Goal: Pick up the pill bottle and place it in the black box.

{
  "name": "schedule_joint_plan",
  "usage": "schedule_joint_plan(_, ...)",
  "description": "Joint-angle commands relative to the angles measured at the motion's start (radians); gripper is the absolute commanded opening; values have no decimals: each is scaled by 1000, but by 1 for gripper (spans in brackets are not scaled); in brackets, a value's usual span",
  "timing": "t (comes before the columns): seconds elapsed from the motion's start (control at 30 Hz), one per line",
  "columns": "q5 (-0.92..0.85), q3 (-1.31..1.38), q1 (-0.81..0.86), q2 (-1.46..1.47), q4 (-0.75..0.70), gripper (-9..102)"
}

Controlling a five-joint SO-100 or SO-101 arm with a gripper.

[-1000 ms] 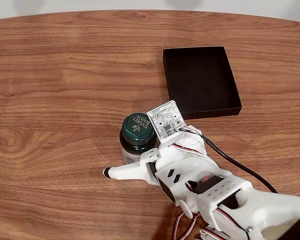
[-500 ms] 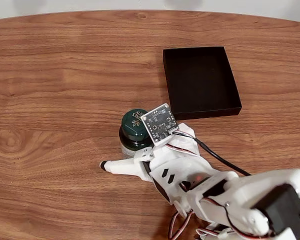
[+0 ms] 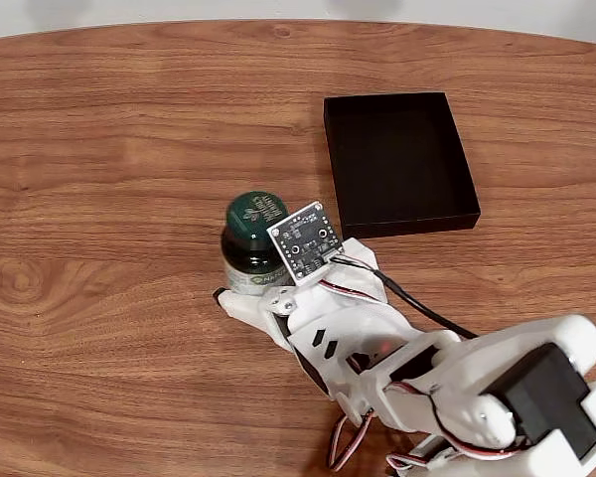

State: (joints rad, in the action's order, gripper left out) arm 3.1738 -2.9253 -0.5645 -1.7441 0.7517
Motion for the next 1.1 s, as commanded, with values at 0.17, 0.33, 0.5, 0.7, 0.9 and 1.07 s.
schedule_joint_plan(0.17,9,11,31,-189,-63,18)
schedule_joint_plan(0.33,18,-20,78,-324,-137,16)
schedule_joint_plan(0.5,34,-83,123,-468,-173,16)
schedule_joint_plan(0.7,28,-86,210,-646,-298,16)
schedule_joint_plan(0.9,14,-60,295,-672,-310,16)
schedule_joint_plan(1.07,-9,2,368,-653,-328,16)
